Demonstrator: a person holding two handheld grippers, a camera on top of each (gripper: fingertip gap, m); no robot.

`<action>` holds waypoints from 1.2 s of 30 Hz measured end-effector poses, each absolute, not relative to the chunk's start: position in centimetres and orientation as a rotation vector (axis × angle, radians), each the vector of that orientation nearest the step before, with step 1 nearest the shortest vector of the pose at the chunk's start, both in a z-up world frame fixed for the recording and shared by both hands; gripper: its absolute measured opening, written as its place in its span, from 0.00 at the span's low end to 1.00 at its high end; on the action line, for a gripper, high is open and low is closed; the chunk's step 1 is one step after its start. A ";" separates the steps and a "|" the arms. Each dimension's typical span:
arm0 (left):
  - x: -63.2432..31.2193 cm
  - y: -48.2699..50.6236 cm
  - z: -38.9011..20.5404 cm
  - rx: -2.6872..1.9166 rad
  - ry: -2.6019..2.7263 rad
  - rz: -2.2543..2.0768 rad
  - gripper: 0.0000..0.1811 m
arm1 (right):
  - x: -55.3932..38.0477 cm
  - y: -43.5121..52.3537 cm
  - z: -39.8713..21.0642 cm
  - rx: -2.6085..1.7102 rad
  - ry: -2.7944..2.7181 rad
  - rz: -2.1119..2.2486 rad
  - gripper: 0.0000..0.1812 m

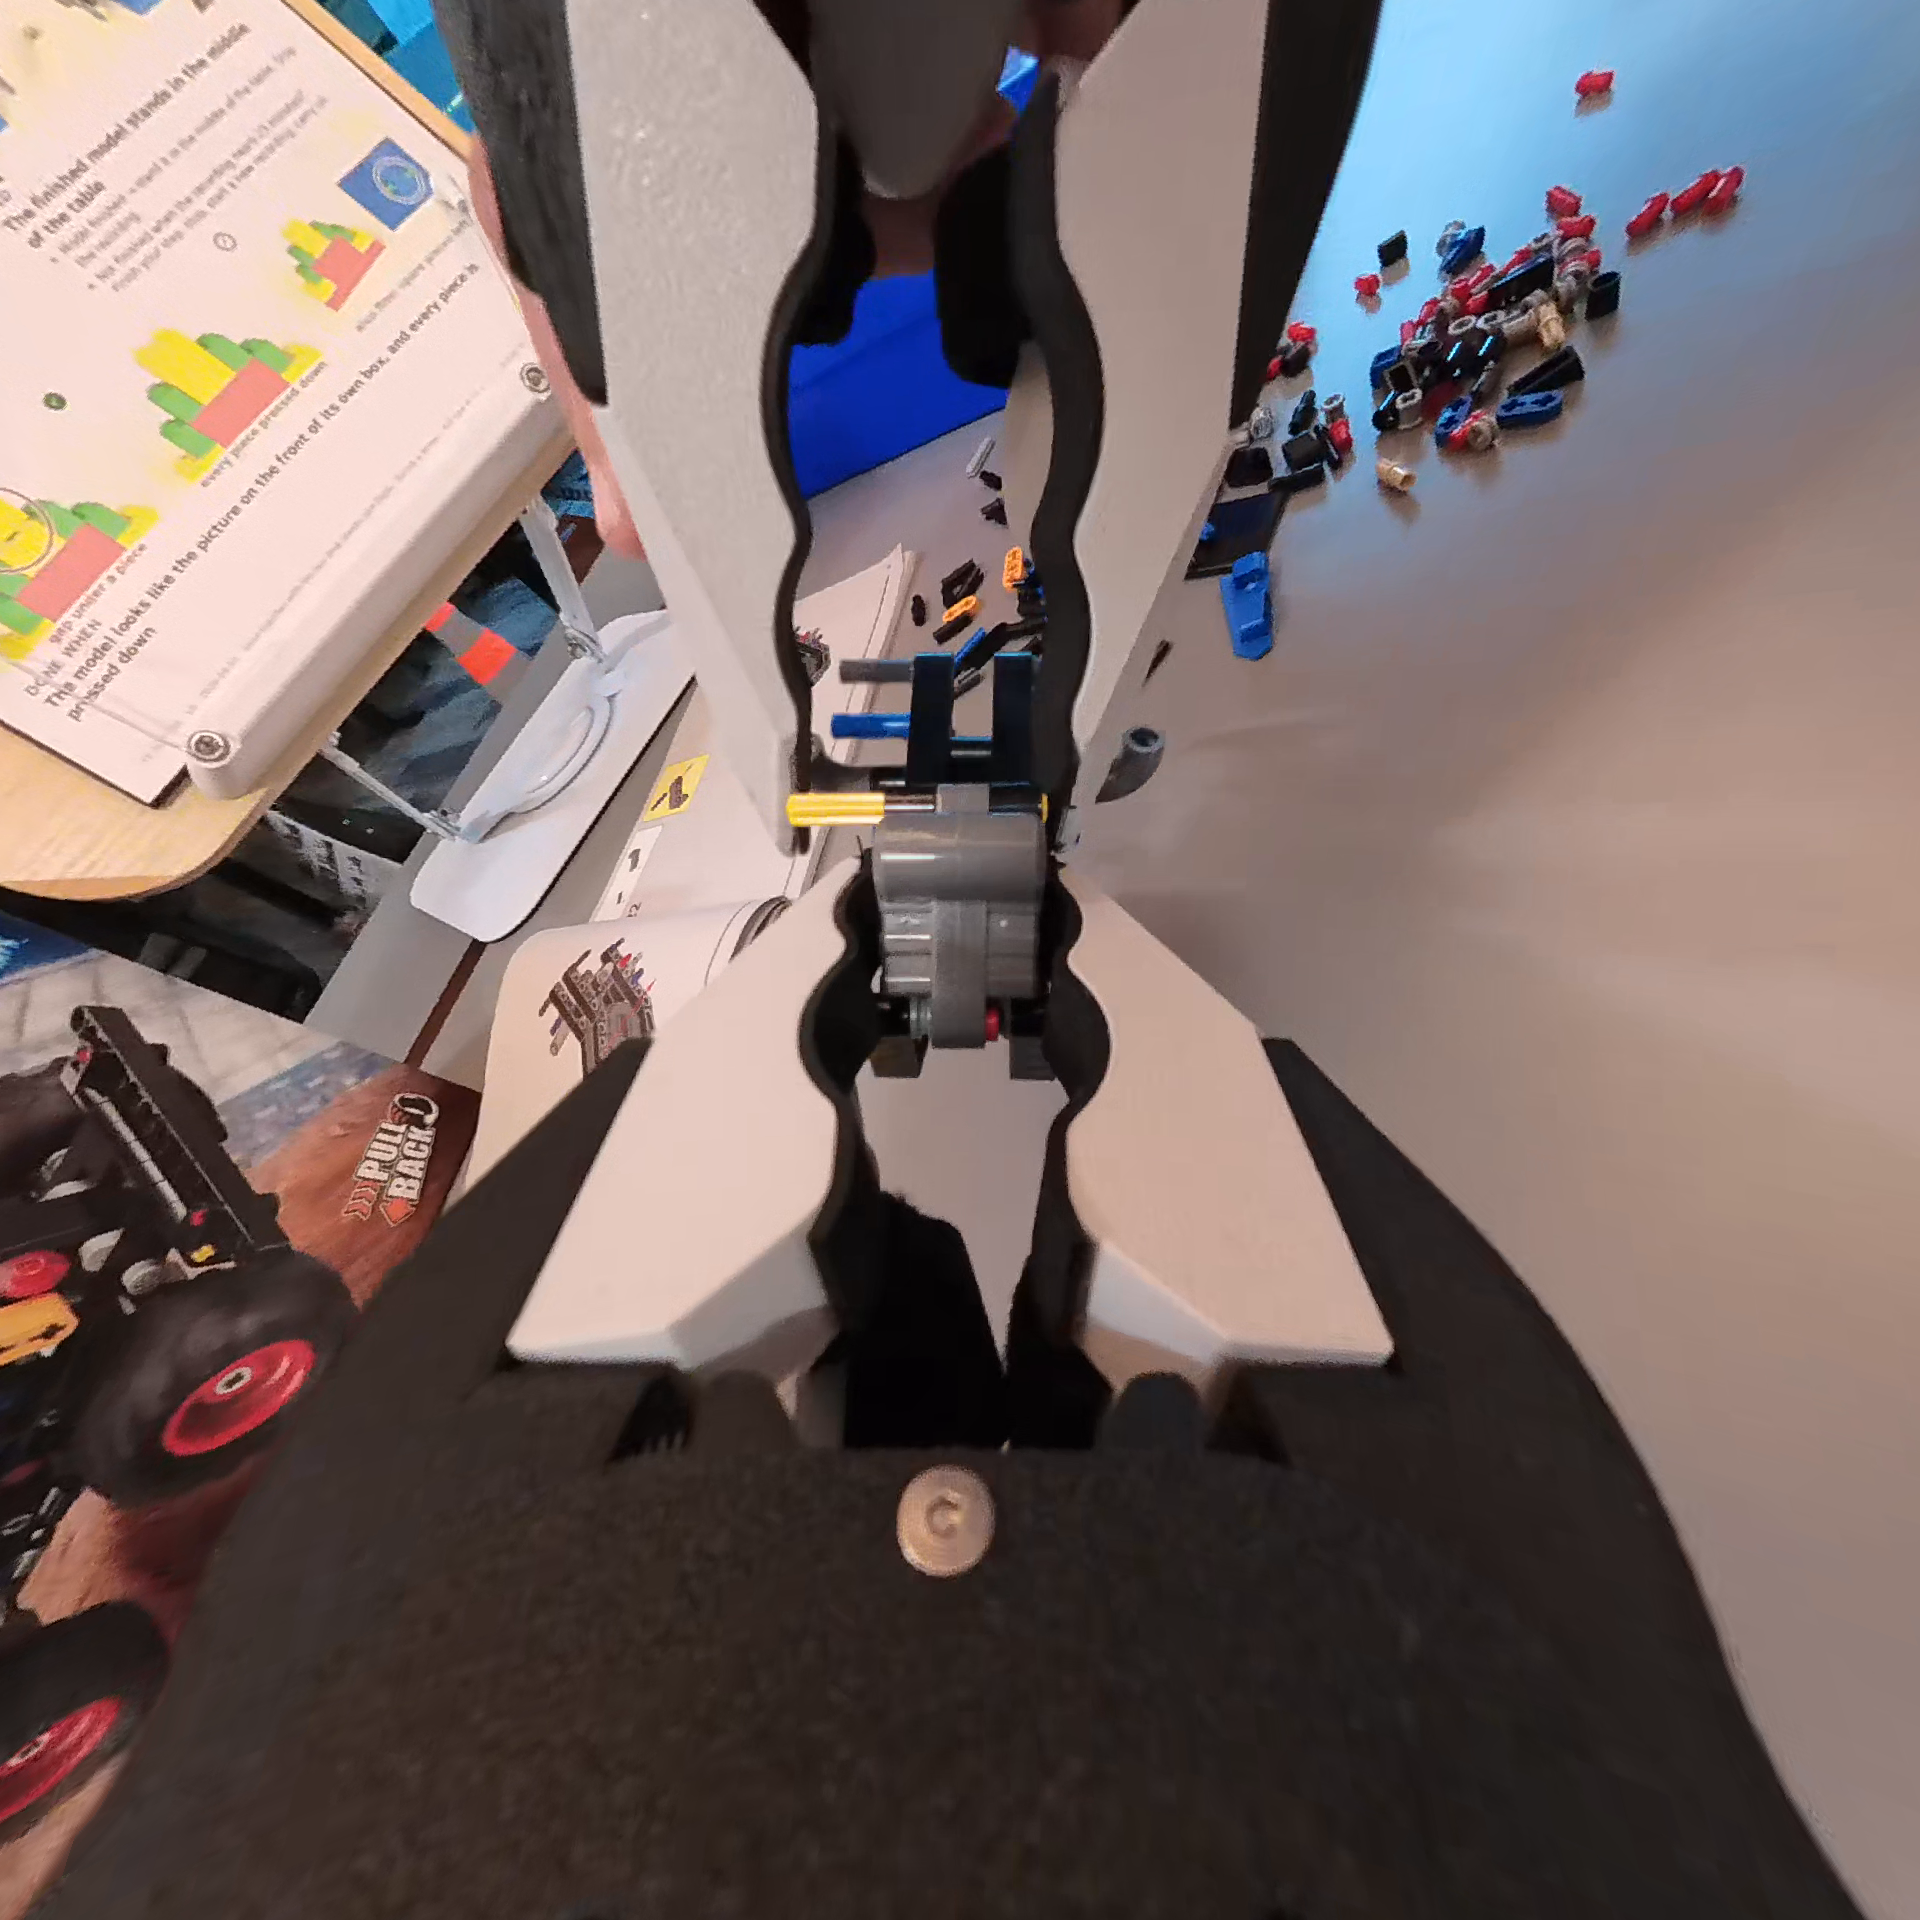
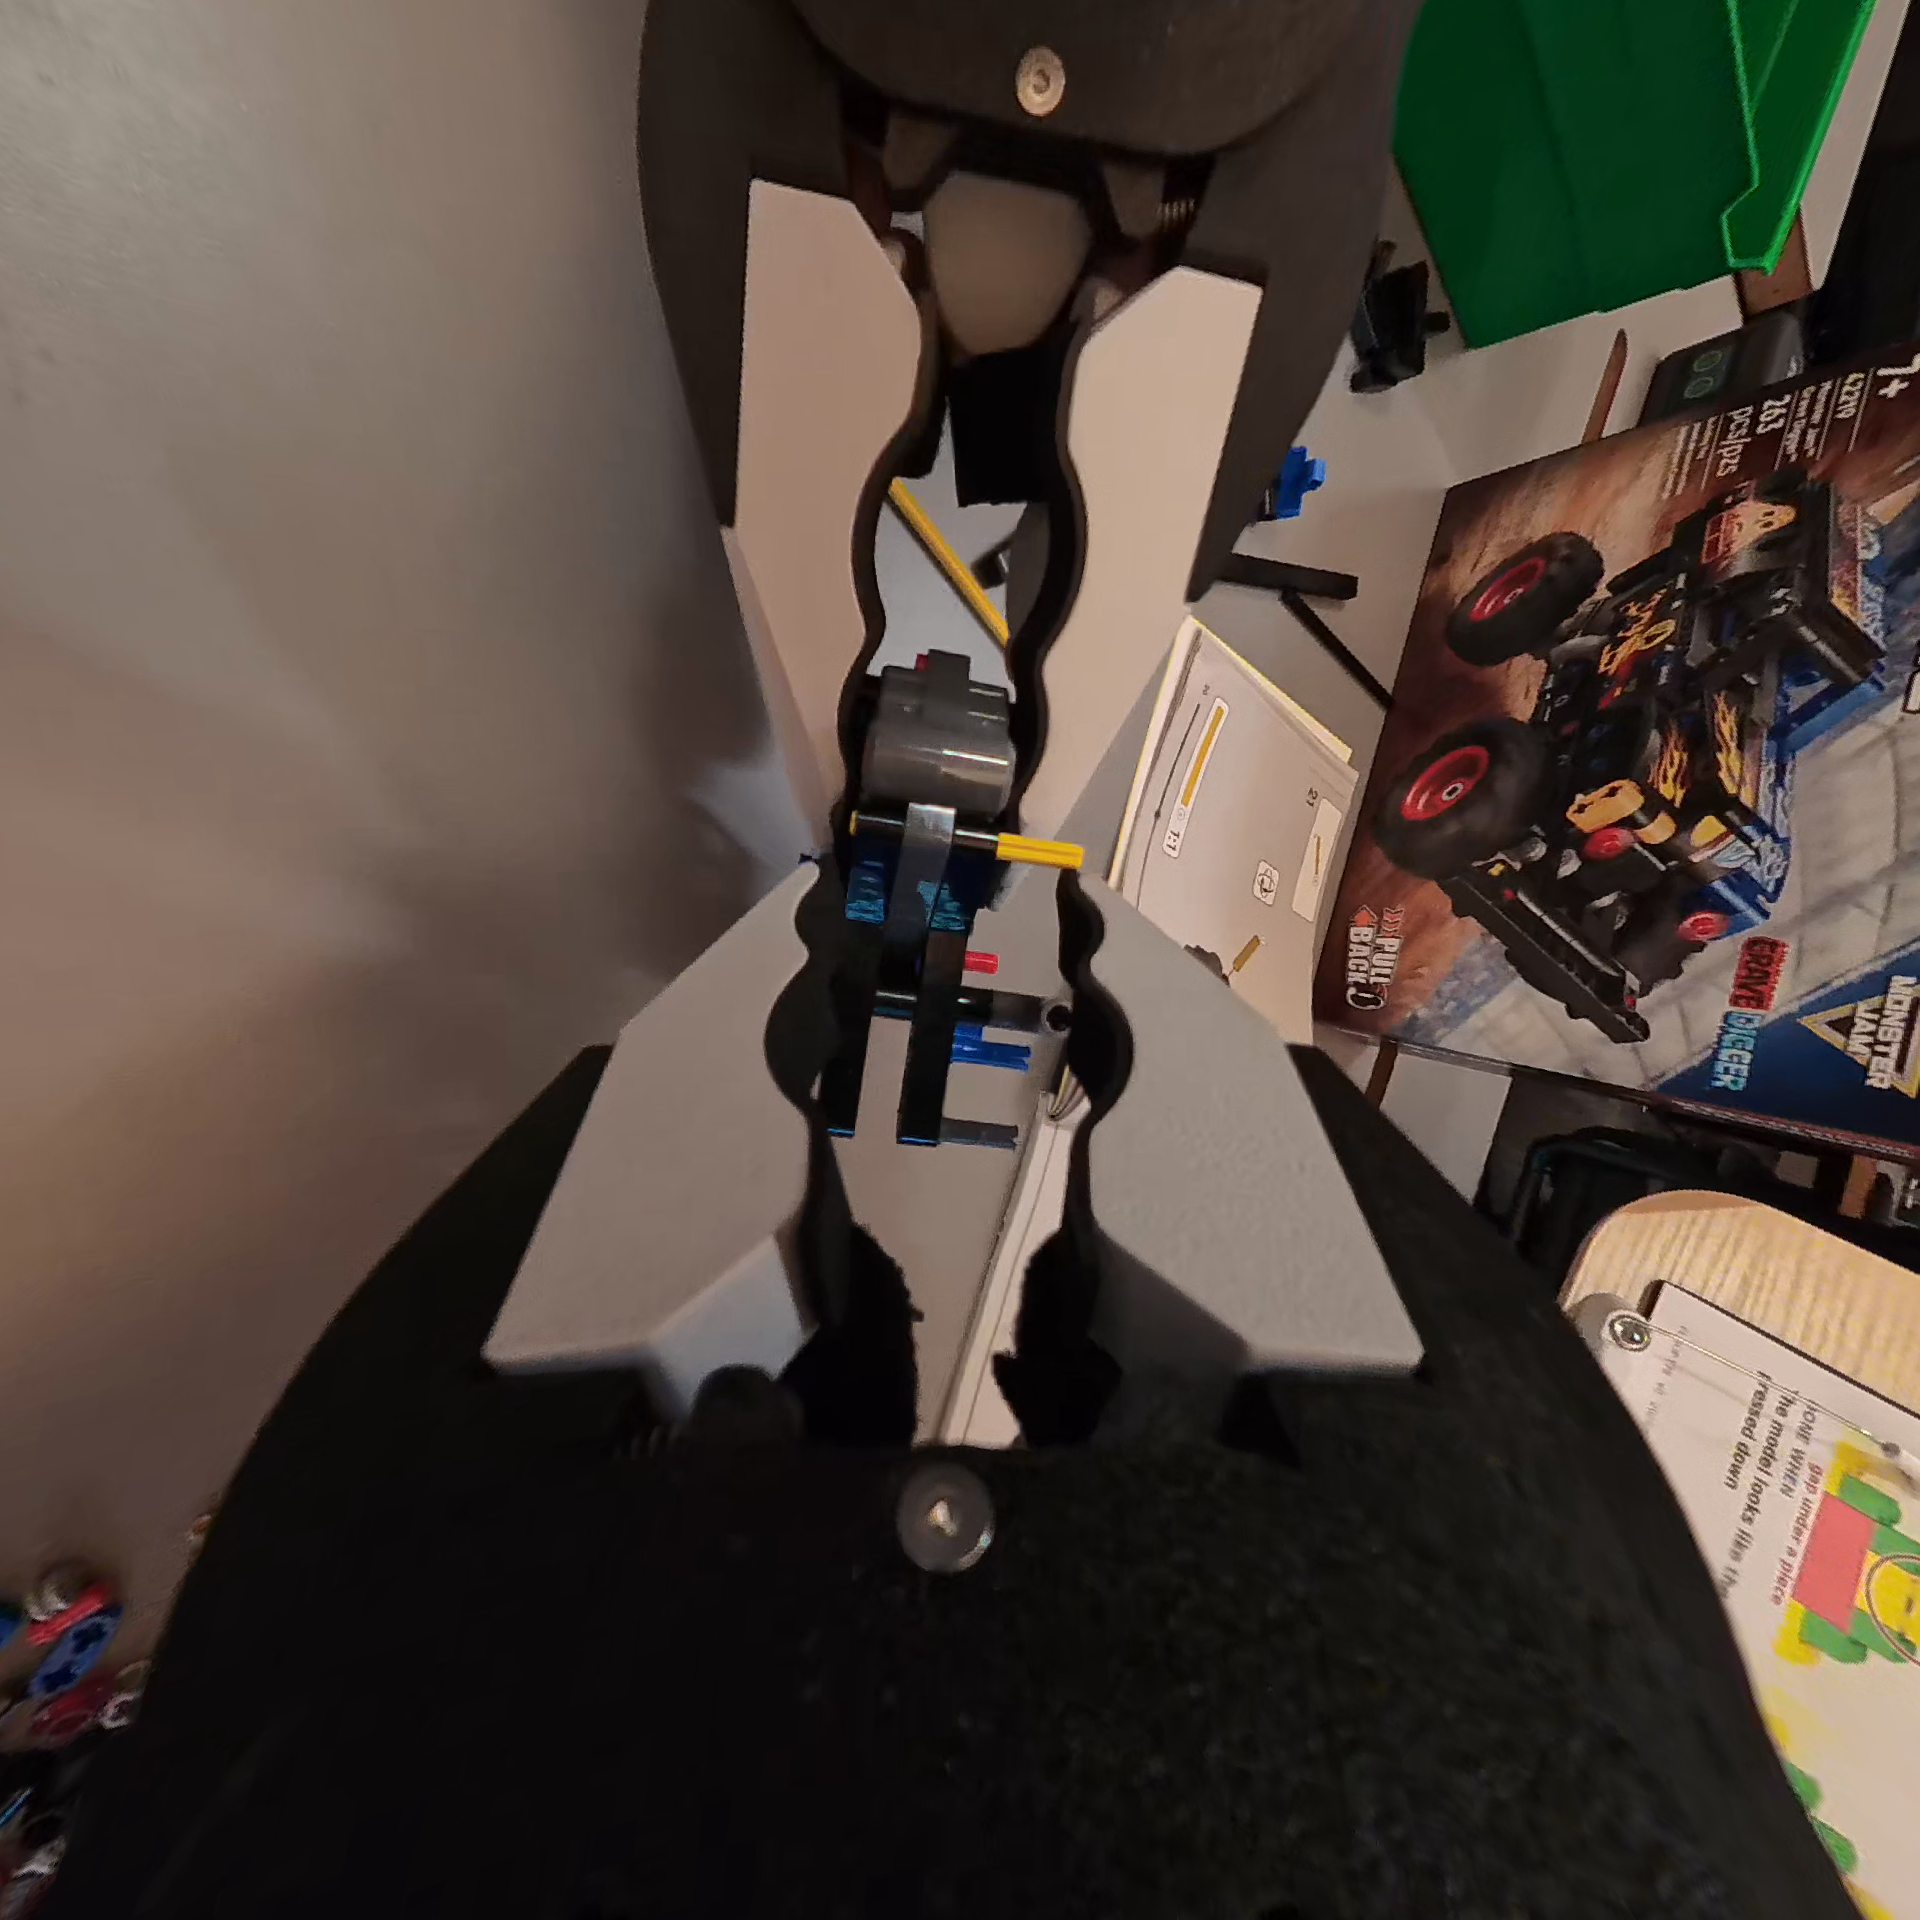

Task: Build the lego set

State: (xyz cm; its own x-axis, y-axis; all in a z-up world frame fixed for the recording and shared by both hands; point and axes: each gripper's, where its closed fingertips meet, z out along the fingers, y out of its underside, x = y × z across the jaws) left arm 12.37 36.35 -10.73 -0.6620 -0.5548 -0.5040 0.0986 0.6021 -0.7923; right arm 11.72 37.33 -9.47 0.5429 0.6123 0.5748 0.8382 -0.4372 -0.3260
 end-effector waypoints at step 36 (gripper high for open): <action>12.8 36.9 -10.3 -0.435 2.055 -1.054 0.14 | 11.2 37.6 -8.8 -2.192 -1.038 -0.421 0.20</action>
